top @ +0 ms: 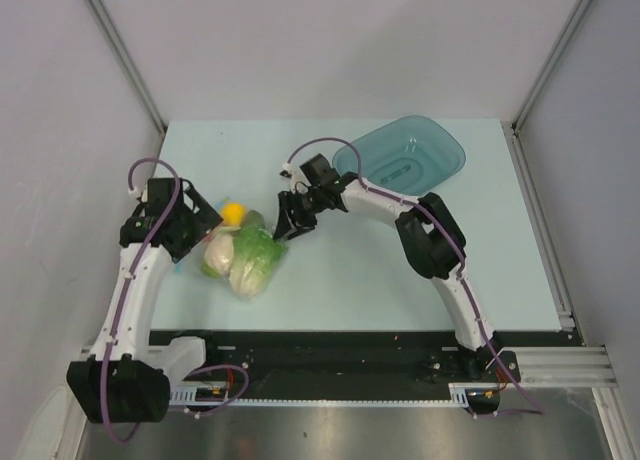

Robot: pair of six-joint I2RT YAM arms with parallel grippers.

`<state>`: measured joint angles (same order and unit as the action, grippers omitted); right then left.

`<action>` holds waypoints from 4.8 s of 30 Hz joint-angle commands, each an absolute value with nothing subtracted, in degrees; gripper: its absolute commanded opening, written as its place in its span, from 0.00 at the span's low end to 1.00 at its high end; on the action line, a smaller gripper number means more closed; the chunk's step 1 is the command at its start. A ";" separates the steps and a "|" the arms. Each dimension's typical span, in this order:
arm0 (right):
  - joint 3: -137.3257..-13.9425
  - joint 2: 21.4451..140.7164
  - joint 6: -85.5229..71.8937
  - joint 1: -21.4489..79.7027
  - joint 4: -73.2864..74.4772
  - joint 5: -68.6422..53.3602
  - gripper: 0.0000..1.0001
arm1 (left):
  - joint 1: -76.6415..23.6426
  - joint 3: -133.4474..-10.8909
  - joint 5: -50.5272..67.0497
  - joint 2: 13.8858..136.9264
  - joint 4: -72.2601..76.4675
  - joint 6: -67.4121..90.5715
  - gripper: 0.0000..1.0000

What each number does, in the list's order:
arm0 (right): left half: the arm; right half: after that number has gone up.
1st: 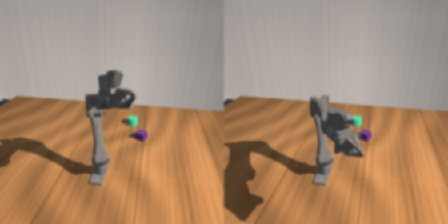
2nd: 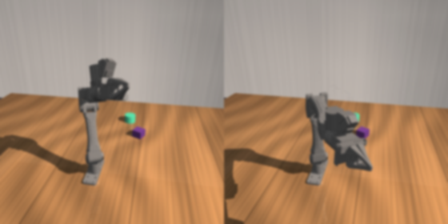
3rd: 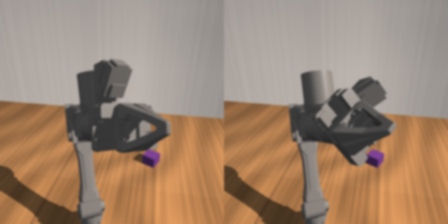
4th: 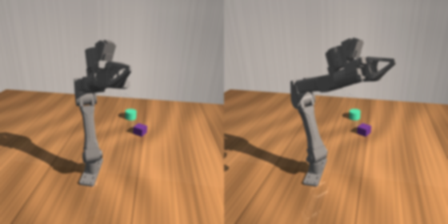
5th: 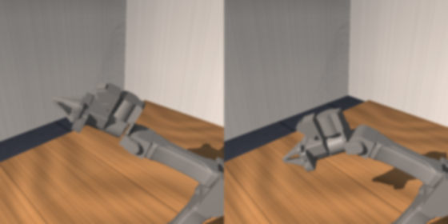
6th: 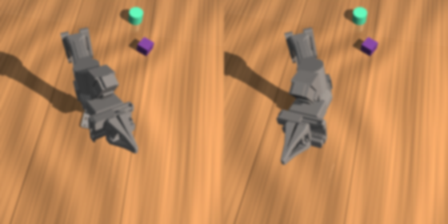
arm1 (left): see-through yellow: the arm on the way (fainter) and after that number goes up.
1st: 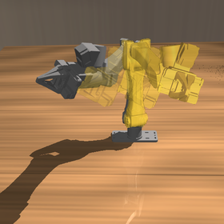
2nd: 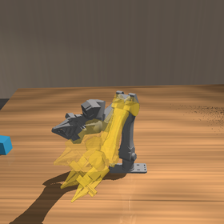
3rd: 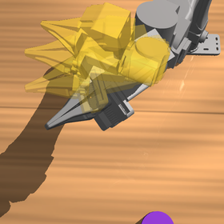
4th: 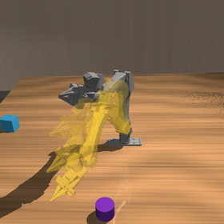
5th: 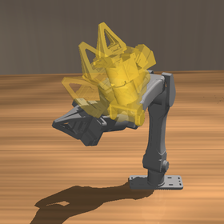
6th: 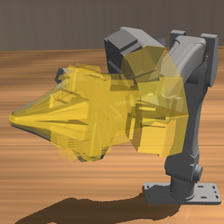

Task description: Open the zip-top bag and remove the fake food

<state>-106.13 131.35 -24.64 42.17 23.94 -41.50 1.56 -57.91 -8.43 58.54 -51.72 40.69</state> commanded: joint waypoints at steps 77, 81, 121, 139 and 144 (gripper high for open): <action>-112.25 108.30 -15.21 27.16 42.72 -35.23 0.91 | -21.35 -66.70 28.31 70.40 -28.28 25.50 0.00; -103.55 103.81 -14.25 27.16 42.80 -36.82 1.00 | -21.36 -70.21 26.81 70.66 -31.46 22.34 0.00; -90.86 97.72 -32.00 39.81 20.90 -5.37 0.99 | -34.27 -60.29 19.08 67.41 -21.97 37.52 0.00; -96.06 102.83 -15.66 39.90 26.36 -12.91 0.07 | -35.95 -57.30 19.42 65.30 -16.34 35.17 0.29; -92.22 98.11 -9.32 35.53 29.09 -27.97 0.00 | -32.02 -61.26 15.02 60.49 -21.80 26.82 0.75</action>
